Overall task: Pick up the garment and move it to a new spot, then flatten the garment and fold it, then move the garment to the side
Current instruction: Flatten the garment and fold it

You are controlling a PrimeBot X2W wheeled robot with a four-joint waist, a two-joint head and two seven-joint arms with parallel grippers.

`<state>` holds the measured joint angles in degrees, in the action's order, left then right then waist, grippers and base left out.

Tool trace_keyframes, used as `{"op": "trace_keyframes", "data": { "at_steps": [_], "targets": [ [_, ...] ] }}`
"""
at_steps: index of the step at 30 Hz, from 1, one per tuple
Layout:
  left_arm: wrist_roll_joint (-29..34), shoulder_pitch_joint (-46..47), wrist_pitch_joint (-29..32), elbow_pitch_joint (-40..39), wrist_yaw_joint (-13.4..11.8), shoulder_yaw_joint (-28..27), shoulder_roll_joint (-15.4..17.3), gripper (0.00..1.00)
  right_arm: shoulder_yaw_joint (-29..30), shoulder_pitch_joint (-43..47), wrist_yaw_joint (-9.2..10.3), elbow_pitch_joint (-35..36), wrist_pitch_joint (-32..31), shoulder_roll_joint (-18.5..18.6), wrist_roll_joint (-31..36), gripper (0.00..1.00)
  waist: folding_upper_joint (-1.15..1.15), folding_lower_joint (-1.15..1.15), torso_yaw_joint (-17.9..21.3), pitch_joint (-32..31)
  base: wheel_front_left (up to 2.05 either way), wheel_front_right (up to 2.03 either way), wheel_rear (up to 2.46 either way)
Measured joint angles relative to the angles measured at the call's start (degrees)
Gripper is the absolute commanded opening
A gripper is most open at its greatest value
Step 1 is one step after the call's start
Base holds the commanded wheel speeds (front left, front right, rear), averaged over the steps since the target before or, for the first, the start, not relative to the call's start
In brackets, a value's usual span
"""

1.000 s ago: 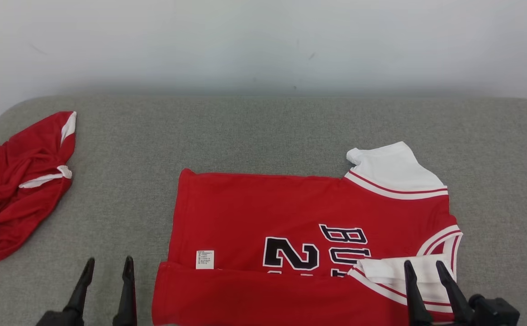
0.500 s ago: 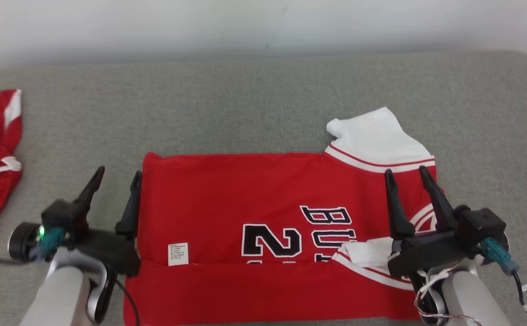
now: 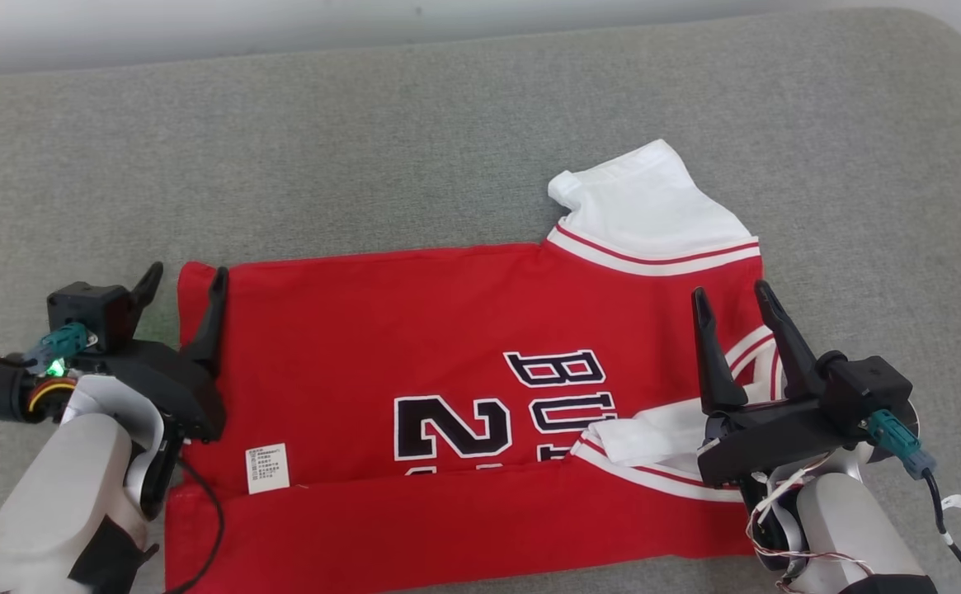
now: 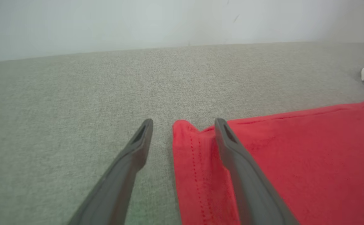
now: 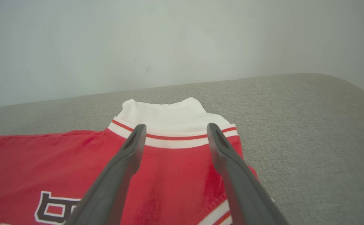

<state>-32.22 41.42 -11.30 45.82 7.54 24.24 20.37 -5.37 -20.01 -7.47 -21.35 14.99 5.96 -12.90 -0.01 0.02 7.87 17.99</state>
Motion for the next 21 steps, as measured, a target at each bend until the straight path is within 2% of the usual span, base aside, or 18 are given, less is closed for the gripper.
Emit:
{"op": "trace_keyframes", "data": {
  "at_steps": [7, 9, 10, 11, 12, 14, 16, 17, 21],
  "targets": [
    [-4.4, 2.1, 0.7, 4.3, 0.0, 3.4, -0.1, 1.00, 0.2, 0.0, 0.00, -0.1, 0.0, 0.1, 0.0, 1.00, 0.00, -0.01, 0.6, 0.0, 0.00, 0.00, 0.00],
    [-6.2, 2.2, 0.5, 5.0, 0.0, 4.4, -0.1, 0.91, 0.1, -0.1, 0.00, -0.2, 0.0, 0.1, 0.4, 1.00, 0.00, -0.01, 0.6, 0.0, 0.00, 0.00, 0.00],
    [-7.1, 2.2, 0.7, 5.2, 0.0, 4.8, -0.1, 0.74, 0.0, -0.1, 0.00, -0.3, 0.0, 0.1, 0.4, 1.00, 0.00, -0.01, 0.6, 0.0, 0.00, 0.00, 0.00],
    [-8.3, 2.3, 1.0, 5.4, 0.0, 5.2, -0.2, 0.45, 0.0, -0.2, 0.00, -0.4, 0.0, 0.1, 0.5, 1.00, 0.00, -0.01, 0.6, 0.0, 0.00, 0.00, 0.00],
    [-9.5, 2.4, 1.3, 5.5, 0.0, 5.7, -0.3, 0.42, -0.1, -0.3, 0.00, -0.5, 0.0, 0.1, 0.7, 1.00, 0.00, -0.01, 0.6, 0.1, 0.00, 0.00, 0.00],
    [-10.3, 3.0, 1.3, 5.8, 0.0, 7.2, 0.0, 0.25, -0.2, -1.0, 0.00, -0.9, 0.0, 0.1, 0.9, 1.00, 0.00, -0.01, 0.6, 0.3, 0.00, 0.00, 0.00],
    [-11.3, 3.8, 1.2, 5.9, 0.0, 8.2, 0.3, 0.23, -0.5, -1.6, 0.00, -1.1, 0.0, 0.1, 0.9, 1.00, 0.00, -0.01, 0.7, 0.5, 0.00, 0.00, 0.00],
    [-12.0, 4.1, 1.1, 6.1, 0.0, 8.8, 0.4, 0.00, -0.6, -1.8, 0.00, -1.3, 0.0, 0.2, 0.9, 1.00, 0.00, -0.01, 0.8, 0.6, 0.00, 0.00, 0.00],
    [-14.2, 4.8, 0.6, 6.6, 0.0, 10.9, 0.9, 0.00, -0.7, -2.4, 0.00, -1.8, 0.0, 0.7, 1.0, 1.00, 0.00, -0.01, 0.9, 0.7, 0.00, 0.00, 0.00]
  ]
}}
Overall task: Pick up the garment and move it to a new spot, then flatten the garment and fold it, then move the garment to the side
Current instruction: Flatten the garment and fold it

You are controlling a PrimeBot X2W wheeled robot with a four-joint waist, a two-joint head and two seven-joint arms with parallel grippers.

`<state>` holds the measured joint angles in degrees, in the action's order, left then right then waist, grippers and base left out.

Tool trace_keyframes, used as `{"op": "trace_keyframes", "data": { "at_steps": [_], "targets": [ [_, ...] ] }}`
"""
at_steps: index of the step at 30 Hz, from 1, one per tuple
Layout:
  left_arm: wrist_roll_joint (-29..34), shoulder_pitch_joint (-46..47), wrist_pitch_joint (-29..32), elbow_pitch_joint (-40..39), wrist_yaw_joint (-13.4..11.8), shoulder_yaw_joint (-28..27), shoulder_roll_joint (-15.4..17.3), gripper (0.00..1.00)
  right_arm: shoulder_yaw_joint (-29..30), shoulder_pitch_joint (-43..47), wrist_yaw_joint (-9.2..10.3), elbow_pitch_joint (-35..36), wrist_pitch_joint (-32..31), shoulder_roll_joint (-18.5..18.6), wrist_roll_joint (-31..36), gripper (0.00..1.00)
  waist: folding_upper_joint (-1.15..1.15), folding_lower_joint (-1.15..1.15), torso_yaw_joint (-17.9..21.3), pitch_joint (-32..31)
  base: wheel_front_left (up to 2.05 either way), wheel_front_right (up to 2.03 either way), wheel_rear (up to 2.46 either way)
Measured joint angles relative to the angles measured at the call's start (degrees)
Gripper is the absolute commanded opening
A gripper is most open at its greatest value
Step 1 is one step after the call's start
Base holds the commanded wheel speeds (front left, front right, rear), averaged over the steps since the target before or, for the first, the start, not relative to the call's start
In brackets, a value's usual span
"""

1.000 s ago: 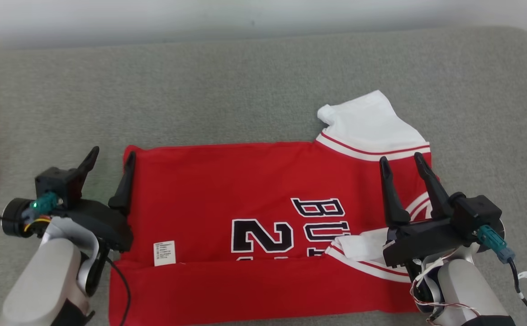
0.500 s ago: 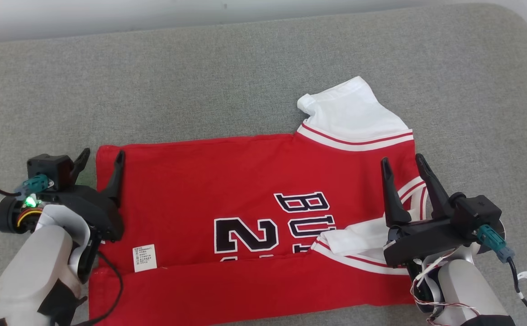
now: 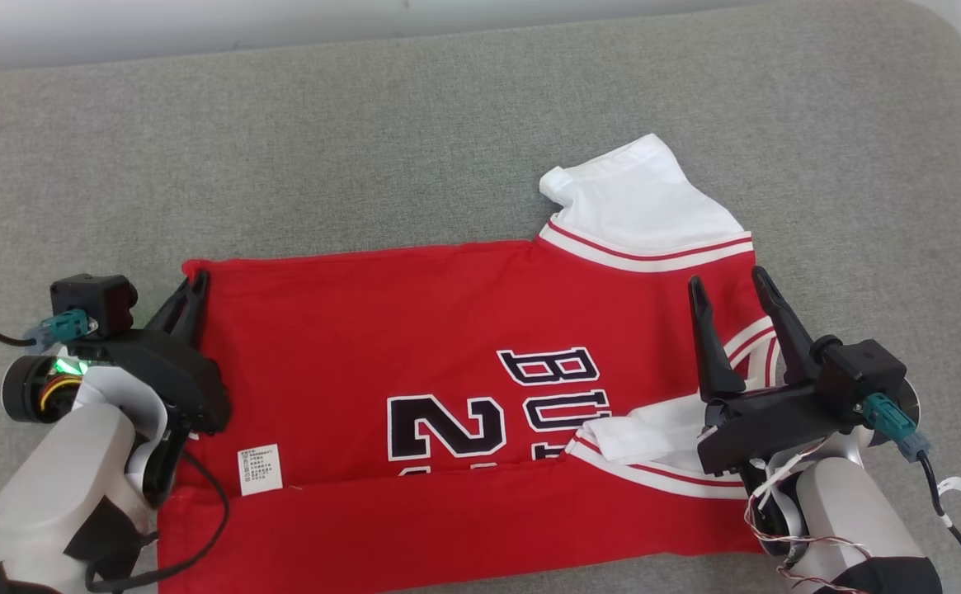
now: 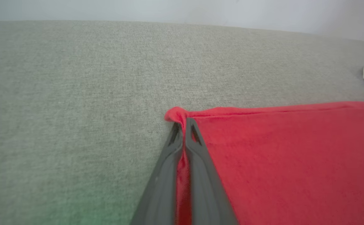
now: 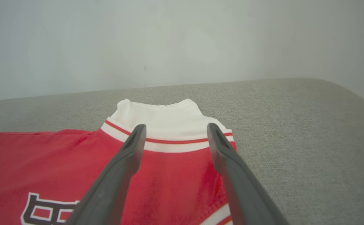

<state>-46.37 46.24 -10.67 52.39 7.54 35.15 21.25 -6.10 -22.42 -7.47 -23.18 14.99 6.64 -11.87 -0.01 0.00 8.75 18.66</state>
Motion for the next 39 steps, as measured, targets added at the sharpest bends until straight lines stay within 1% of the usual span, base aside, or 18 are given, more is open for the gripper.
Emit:
{"op": "trace_keyframes", "data": {
  "at_steps": [3, 6, 11, 14, 18, 25, 30, 33, 34, 35, 39],
  "targets": [
    [-0.7, 0.8, -1.4, 0.0, 0.0, 1.4, 0.3, 0.00, -0.2, -0.5, 0.00, -1.7, 0.0, 0.6, -0.4, 1.00, 0.00, 0.00, -0.4, 0.0, 0.00, 0.00, 0.00],
    [-1.5, 0.8, -2.6, -0.9, 0.0, 2.8, 0.2, 0.00, -0.3, -3.6, 0.00, -4.1, -1.0, 1.9, -3.0, 1.00, 0.00, 0.00, -1.4, 0.0, 0.00, 0.00, 0.00],
    [-1.9, 1.6, -3.7, -3.4, 0.0, 4.3, 0.3, 0.00, -0.2, -13.3, 0.00, -8.8, -6.9, 5.8, -5.1, 1.00, 0.00, 0.00, -3.5, 0.4, 0.00, 0.00, 0.00],
    [-2.0, 2.8, -4.1, -5.1, 0.0, 5.1, 0.6, 0.00, -1.0, -19.6, 0.00, -13.7, -12.9, 7.1, -4.8, 1.00, 0.00, 0.00, -4.4, 1.3, 0.00, 0.00, 0.00],
    [-1.9, 3.7, -4.2, -6.6, 0.0, 5.8, 0.6, 0.00, -1.0, -27.2, 0.00, -20.6, -17.3, 8.2, -3.1, 1.00, 0.00, 0.00, -5.6, 2.6, 0.00, 0.00, 0.00],
    [-0.9, 5.5, -4.3, -9.2, 0.0, 6.2, -0.1, 0.00, -1.7, -34.8, 0.00, -32.0, -21.1, 8.8, -0.7, 1.00, 0.00, 0.01, -7.9, 5.0, 0.00, 0.00, 0.00],
    [0.0, 5.7, -4.3, -10.5, 0.0, 6.1, -0.8, 0.00, -0.8, -38.0, 0.00, -38.0, -20.6, 9.7, 0.5, 1.00, 0.00, 0.00, -9.6, 6.6, 0.00, 0.00, 0.00],
    [0.4, 5.8, -4.3, -11.2, 0.0, 6.1, -1.1, 0.00, -0.5, -39.8, 0.01, -41.0, -20.7, 9.4, 0.9, 0.99, 0.00, 0.00, -10.5, 7.4, 0.00, 0.00, 0.00],
    [0.5, 5.8, -4.3, -11.4, 0.0, 6.0, -1.1, 0.00, -0.5, -40.4, 0.01, -41.7, -20.9, 9.2, 0.9, 0.30, 0.01, -0.01, -10.8, 7.6, 0.00, 0.00, 0.00],
    [0.5, 5.8, -4.3, -11.7, 0.0, 6.0, -1.1, 0.00, -0.6, -41.1, 0.01, -42.5, -21.1, 8.9, 0.8, 0.00, 0.01, -0.01, -11.0, 7.9, 0.00, 0.00, 0.00],
    [0.7, 6.0, -4.3, -12.1, 0.0, 5.8, -1.2, 0.00, -1.5, -42.8, 0.00, -43.6, -19.7, 8.6, 1.1, 0.00, 0.01, 0.00, -11.4, 8.7, 0.00, 0.00, 0.00]
  ]
}}
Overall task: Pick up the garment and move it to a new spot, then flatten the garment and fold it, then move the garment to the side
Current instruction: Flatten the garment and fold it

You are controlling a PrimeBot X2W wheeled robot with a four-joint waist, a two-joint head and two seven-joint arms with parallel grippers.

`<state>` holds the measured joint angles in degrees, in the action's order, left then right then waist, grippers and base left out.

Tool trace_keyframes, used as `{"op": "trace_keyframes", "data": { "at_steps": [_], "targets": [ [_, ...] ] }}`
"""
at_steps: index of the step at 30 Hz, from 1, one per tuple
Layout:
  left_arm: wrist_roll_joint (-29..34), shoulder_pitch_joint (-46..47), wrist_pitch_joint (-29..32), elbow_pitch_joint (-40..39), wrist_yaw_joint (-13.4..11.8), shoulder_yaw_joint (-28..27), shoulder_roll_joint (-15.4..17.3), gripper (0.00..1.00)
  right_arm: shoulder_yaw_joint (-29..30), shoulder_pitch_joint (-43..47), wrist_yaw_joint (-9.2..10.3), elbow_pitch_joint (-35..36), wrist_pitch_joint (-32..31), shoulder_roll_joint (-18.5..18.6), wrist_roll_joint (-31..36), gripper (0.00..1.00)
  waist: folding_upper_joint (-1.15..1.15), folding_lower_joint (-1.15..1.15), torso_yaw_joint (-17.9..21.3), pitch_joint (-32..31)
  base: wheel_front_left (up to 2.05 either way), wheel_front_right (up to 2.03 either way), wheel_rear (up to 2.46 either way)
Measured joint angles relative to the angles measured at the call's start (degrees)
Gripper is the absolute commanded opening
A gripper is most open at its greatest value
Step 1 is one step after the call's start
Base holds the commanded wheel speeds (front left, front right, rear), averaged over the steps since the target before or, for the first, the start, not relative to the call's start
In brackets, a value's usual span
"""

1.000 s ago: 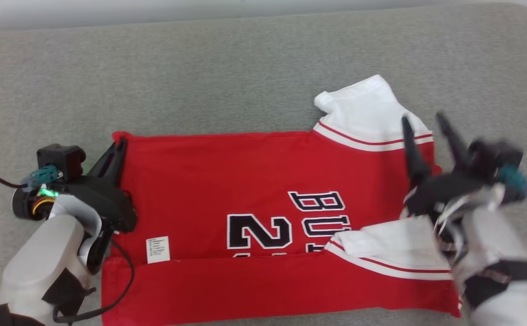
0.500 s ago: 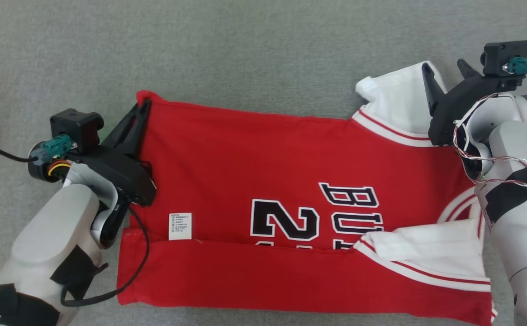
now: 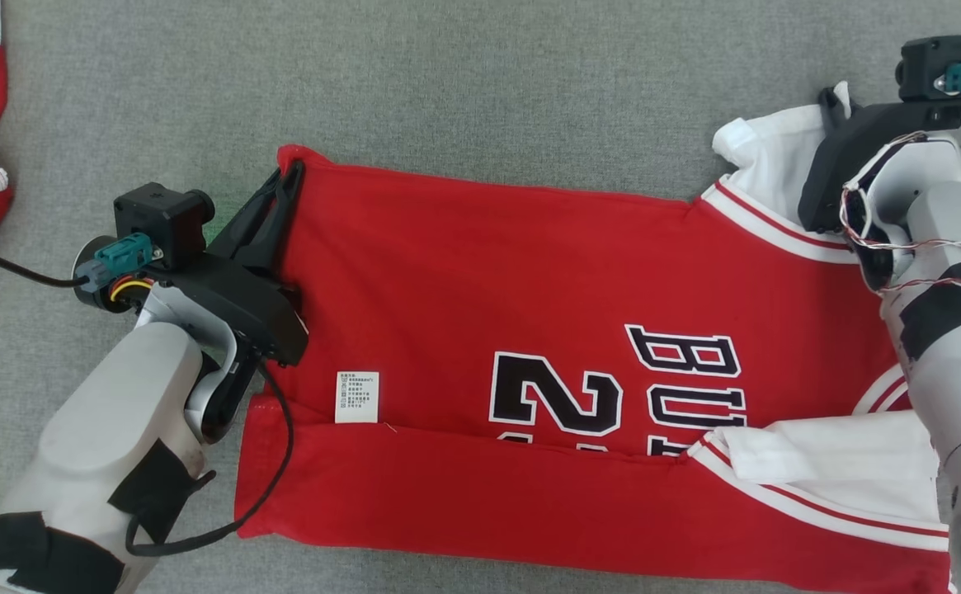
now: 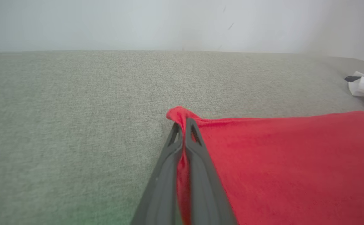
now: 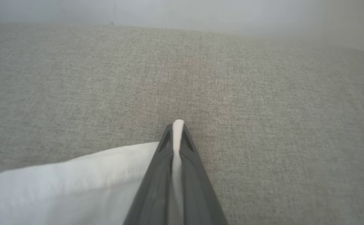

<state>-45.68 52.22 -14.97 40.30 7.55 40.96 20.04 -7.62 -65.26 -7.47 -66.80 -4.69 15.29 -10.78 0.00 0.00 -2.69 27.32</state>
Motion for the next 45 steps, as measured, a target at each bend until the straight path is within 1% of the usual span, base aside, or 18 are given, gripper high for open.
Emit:
{"op": "trace_keyframes", "data": {
  "at_steps": [6, 8, 13, 14, 17, 21, 25, 29, 31, 32, 33, 39, 45],
  "targets": [
    [-0.2, -0.1, 0.0, -0.1, 0.0, -1.0, 0.0, 0.00, 0.4, -1.6, 0.00, -1.2, 7.7, 2.5, 2.8, 0.00, 0.00, 0.00, 0.3, -0.5, 0.00, 0.00, 0.00],
    [-0.3, -0.4, 0.0, -0.1, 0.0, -1.5, 0.1, 0.00, 0.8, -1.7, 0.00, -1.6, 10.0, 2.2, 2.8, 0.00, 0.00, 0.00, 0.4, -1.1, 0.00, 0.00, 0.00],
    [-0.4, -2.8, 0.0, -0.2, 0.0, -2.5, 0.5, 0.00, 1.0, 0.6, 0.00, -1.8, 15.3, 0.6, -0.7, 0.00, 0.00, 0.00, 0.9, -3.0, 0.00, 0.00, 0.00],
    [-0.4, -2.8, 0.0, -0.2, 0.0, -2.5, 0.5, 0.00, 1.0, 0.6, 0.00, -1.8, 15.3, 0.6, -0.7, 0.00, 0.00, 0.00, 0.9, -3.0, 0.00, 0.00, 0.00],
    [-0.4, -4.4, -0.1, -0.2, 0.0, -3.1, 0.8, 0.00, -0.5, 3.8, 0.00, 0.3, 17.5, 0.4, -3.5, 0.00, 0.00, 0.00, 1.3, -4.5, 0.00, 0.00, 0.00],
    [-0.3, -7.1, -0.1, -0.5, 0.0, -4.2, 1.0, 0.00, -3.3, 9.8, 0.00, 6.4, 18.9, 0.3, -9.2, 0.00, 0.00, 0.00, 2.0, -6.6, 0.00, 0.00, 0.00],
    [0.2, -9.5, -0.1, -1.3, 0.0, -5.5, 1.2, 0.00, -6.2, 17.2, 0.00, 15.8, 19.4, 1.4, -16.8, 0.00, 0.00, 0.00, 2.8, -8.8, 0.00, 0.00, 0.00],
    [1.0, -12.1, -0.1, -2.7, 0.0, -6.8, 1.5, 0.00, -8.4, 25.3, 0.00, 24.2, 19.4, 3.3, -22.8, 0.00, 0.00, -0.01, 3.6, -10.9, 0.00, 0.00, 0.00],
    [1.7, -13.6, -0.1, -3.7, 0.0, -7.4, 1.5, 0.00, -8.5, 29.1, 0.00, 27.4, 19.6, 4.7, -25.1, 0.00, 0.00, -0.01, 4.0, -11.8, 0.00, 0.00, 0.00],
    [2.9, -15.1, -0.1, -4.6, 0.0, -7.9, 1.5, 0.00, -8.3, 32.4, 0.00, 30.4, 19.6, 5.7, -26.7, 0.00, 0.00, -0.01, 4.4, -12.5, 0.00, 0.00, 0.00],
    [3.3, -15.9, -0.1, -5.2, 0.0, -8.2, 1.4, 0.00, -8.1, 34.1, 0.00, 31.9, 19.6, 6.0, -27.8, 0.00, 0.00, -0.01, 4.5, -12.9, 0.00, 0.00, 0.00],
    [5.5, -20.5, -0.1, -8.9, 0.0, -11.3, 1.3, 0.00, -6.8, 43.5, 0.00, 40.1, 19.7, 6.5, -32.0, 0.00, 0.00, -0.01, 4.8, -14.8, 0.00, 0.00, 0.00],
    [9.1, -24.4, -0.1, -12.0, 0.0, -13.9, 1.1, 0.00, -5.2, 51.1, 0.00, 46.6, 18.9, 6.6, -34.4, 0.00, 0.00, -0.01, 4.6, -15.9, 0.00, 0.00, 0.00]
  ]
}}
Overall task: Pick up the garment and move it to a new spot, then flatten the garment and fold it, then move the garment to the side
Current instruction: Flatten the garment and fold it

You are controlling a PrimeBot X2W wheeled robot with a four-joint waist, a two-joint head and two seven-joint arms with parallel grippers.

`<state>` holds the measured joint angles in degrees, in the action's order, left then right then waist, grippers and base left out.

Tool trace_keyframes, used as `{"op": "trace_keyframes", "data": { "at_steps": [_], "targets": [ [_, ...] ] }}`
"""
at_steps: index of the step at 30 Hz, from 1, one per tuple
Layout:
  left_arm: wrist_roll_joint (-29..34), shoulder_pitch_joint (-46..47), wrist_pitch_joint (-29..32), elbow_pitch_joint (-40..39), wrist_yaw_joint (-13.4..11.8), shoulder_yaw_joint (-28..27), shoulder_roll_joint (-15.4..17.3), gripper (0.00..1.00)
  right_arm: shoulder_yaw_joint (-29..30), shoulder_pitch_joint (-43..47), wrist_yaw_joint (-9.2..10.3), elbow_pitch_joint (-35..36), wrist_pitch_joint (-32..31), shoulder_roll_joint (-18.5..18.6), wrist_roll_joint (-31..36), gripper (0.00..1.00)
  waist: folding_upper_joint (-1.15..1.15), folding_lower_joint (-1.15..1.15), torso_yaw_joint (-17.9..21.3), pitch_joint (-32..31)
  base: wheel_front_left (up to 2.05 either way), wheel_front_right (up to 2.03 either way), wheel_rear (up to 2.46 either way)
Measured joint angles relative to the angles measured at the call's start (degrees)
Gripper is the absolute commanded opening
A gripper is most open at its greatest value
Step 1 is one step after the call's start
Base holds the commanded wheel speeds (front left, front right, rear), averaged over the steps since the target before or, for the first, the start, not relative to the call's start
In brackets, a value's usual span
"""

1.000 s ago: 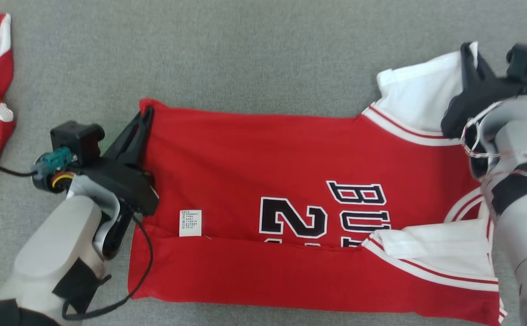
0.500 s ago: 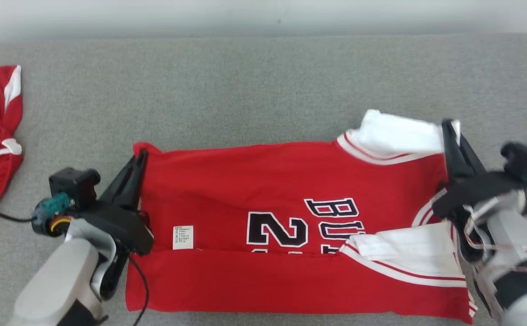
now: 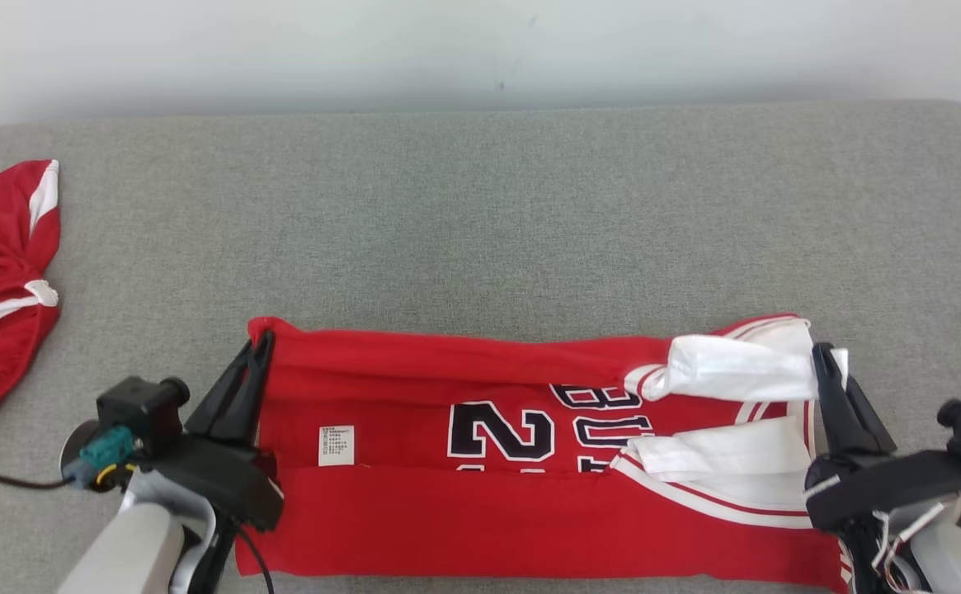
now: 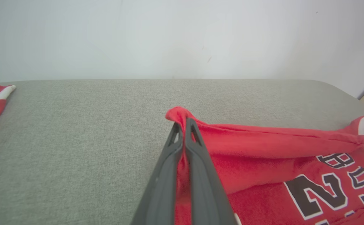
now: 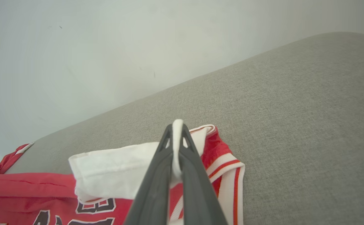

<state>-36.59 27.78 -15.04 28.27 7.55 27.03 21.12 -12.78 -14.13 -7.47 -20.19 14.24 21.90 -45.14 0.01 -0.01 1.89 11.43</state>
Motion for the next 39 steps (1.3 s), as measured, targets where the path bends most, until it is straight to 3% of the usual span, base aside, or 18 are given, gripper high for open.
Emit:
{"op": "trace_keyframes", "data": {
  "at_steps": [20, 39],
  "targets": [
    [4.8, -10.3, 0.0, -3.6, 0.0, -7.3, -4.2, 0.00, 5.0, 11.5, 0.00, 7.5, -5.4, -2.1, 2.4, 0.00, -0.01, 0.01, -0.6, -1.0, 0.00, 0.00, 0.00],
    [8.4, -8.8, 0.0, -3.8, 0.0, -8.5, -5.1, 0.00, 4.5, 12.9, 0.00, 7.2, -6.2, -4.6, 4.5, 0.00, -0.01, 0.01, -0.3, -2.3, 0.00, 0.00, 0.00]
  ]
}}
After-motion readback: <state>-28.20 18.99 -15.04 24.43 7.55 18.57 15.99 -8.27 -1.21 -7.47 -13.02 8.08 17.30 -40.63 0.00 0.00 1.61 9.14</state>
